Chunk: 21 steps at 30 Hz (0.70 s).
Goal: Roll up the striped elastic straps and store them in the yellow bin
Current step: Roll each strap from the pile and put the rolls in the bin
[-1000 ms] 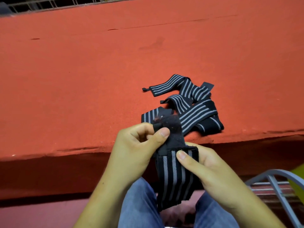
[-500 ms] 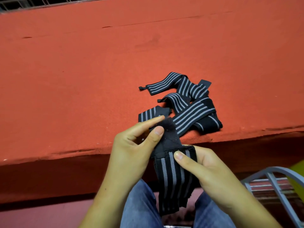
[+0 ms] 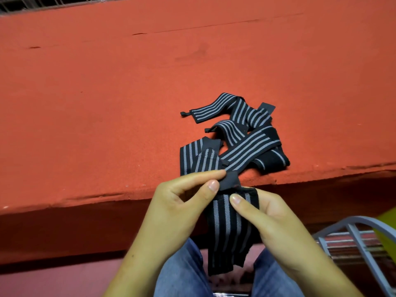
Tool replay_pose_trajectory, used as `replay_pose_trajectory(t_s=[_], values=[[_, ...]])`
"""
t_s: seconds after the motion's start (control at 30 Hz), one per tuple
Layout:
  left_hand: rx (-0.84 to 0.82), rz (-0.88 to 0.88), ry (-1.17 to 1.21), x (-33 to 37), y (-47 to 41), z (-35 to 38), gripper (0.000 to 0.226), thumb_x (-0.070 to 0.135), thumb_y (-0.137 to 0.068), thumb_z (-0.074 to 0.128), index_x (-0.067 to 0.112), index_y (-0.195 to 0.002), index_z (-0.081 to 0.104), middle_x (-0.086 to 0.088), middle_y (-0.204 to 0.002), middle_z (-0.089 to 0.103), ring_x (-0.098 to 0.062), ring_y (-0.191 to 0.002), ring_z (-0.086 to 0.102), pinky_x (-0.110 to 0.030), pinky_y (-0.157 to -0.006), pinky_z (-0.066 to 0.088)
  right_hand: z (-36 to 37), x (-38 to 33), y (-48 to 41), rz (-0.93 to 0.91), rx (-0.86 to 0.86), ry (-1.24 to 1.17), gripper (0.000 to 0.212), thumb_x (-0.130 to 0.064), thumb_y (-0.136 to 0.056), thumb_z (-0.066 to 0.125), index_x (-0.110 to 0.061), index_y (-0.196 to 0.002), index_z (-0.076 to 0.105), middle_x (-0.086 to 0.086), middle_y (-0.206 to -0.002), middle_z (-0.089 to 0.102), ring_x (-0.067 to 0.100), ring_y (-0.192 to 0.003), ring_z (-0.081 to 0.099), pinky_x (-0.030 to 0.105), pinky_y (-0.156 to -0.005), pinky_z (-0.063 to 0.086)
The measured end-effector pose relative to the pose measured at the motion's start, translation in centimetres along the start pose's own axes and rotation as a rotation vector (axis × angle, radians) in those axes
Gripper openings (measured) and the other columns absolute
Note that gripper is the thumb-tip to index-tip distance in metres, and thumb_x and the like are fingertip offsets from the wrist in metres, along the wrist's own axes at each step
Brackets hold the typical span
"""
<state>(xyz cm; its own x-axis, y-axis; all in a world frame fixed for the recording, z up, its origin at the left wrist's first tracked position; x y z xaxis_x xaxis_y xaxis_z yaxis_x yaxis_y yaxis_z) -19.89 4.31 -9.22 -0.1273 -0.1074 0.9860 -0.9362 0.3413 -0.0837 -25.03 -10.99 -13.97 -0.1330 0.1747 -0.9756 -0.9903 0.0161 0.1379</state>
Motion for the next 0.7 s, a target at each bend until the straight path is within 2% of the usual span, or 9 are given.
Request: replay_pose_trajectory(t_s=[0.2, 0.3, 0.37, 0.43, 0.5, 0.57, 0.63, 0.7], values=[[0.067, -0.054, 0.033, -0.6, -0.2, -0.3, 0.029, 0.012, -0.09, 0.075, 0.029, -0.113, 0.079, 0.001, -0.103, 0.08, -0.016, -0.1, 0.075, -0.023, -0.091, 0.057, 0.2, 0.0, 0.1, 0.0, -0.024, 0.065, 0.017, -0.033, -0.104, 0.065, -0.028, -0.11, 0.08, 0.01, -0.105, 0.081, 0.031, -0.103, 0.077, 0.045, -0.092, 0.059], [0.099, -0.055, 0.018, -0.8, 0.0, -0.4, 0.032, 0.009, -0.09, 0.076, 0.031, -0.113, 0.079, 0.0, -0.097, 0.079, -0.013, -0.091, 0.075, -0.021, -0.084, 0.058, 0.3, -0.1, 0.1, -0.016, 0.002, 0.11, 0.023, -0.039, -0.098, 0.063, -0.026, -0.106, 0.08, 0.012, -0.101, 0.08, 0.026, -0.093, 0.075, 0.049, -0.087, 0.058], [0.099, -0.052, -0.001, -0.8, 0.1, -0.3, 0.033, 0.01, -0.089, 0.077, 0.035, -0.111, 0.08, -0.002, -0.096, 0.079, -0.015, -0.088, 0.074, -0.025, -0.083, 0.06, 0.4, -0.3, 0.1, -0.046, 0.024, 0.148, 0.03, -0.049, -0.096, 0.063, -0.026, -0.104, 0.08, 0.01, -0.093, 0.079, 0.019, -0.084, 0.069, 0.045, -0.08, 0.056], [0.077, -0.045, -0.024, -0.8, 0.2, 0.0, 0.034, 0.011, -0.09, 0.077, 0.038, -0.111, 0.08, 0.002, -0.099, 0.08, -0.017, -0.094, 0.076, -0.028, -0.087, 0.061, 0.5, -0.8, 0.2, -0.089, 0.047, 0.193, 0.028, -0.055, -0.1, 0.064, -0.034, -0.107, 0.08, 0.004, -0.094, 0.081, 0.016, -0.088, 0.075, 0.038, -0.084, 0.057], [0.055, -0.048, -0.015, -0.9, 0.2, 0.3, 0.033, 0.011, -0.09, 0.076, 0.035, -0.113, 0.078, 0.008, -0.101, 0.08, -0.011, -0.096, 0.076, -0.024, -0.087, 0.059, 0.6, -1.4, 0.2, -0.125, 0.07, 0.22, 0.022, -0.048, -0.098, 0.061, -0.041, -0.108, 0.08, -0.007, -0.098, 0.082, 0.011, -0.096, 0.077, 0.031, -0.088, 0.059], [0.019, -0.062, 0.003, -1.0, 0.2, 0.5, 0.03, 0.013, -0.091, 0.076, 0.032, -0.114, 0.078, 0.007, -0.102, 0.08, -0.014, -0.098, 0.076, -0.024, -0.088, 0.059, 0.4, -1.8, 0.2, -0.154, 0.089, 0.226, 0.022, -0.038, -0.099, 0.061, -0.04, -0.107, 0.081, -0.008, -0.1, 0.082, 0.01, -0.098, 0.077, 0.029, -0.088, 0.059], [-0.05, -0.049, 0.0, -1.0, 0.2, 1.0, 0.025, 0.014, -0.094, 0.075, 0.026, -0.115, 0.078, 0.005, -0.107, 0.08, -0.018, -0.105, 0.075, -0.031, -0.094, 0.059, 0.0, -1.9, 0.2, -0.164, 0.118, 0.198, 0.022, -0.027, -0.102, 0.063, -0.035, -0.105, 0.083, -0.007, -0.1, 0.082, 0.01, -0.099, 0.077, 0.025, -0.086, 0.059], [-0.06, -0.015, -0.004, -0.8, 0.4, 1.2, 0.023, 0.008, -0.096, 0.071, 0.021, -0.113, 0.079, 0.004, -0.109, 0.08, -0.016, -0.107, 0.074, -0.038, -0.098, 0.058, -0.1, -1.8, 0.1, -0.153, 0.12, 0.179, 0.021, -0.025, -0.102, 0.063, -0.03, -0.104, 0.084, -0.006, -0.101, 0.083, 0.01, -0.1, 0.077, 0.026, -0.088, 0.058]])
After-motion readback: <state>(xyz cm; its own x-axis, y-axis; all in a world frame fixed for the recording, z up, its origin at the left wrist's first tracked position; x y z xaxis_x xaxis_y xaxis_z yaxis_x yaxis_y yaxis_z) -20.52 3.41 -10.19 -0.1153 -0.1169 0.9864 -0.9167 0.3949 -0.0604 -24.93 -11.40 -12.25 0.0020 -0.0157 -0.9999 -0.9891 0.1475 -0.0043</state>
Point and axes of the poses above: each hand's wrist, its own y-axis away from the middle knuckle, its own z-axis out of the palm, x = y × z, the point moved 7 cm from there along -y, towards the middle knuckle
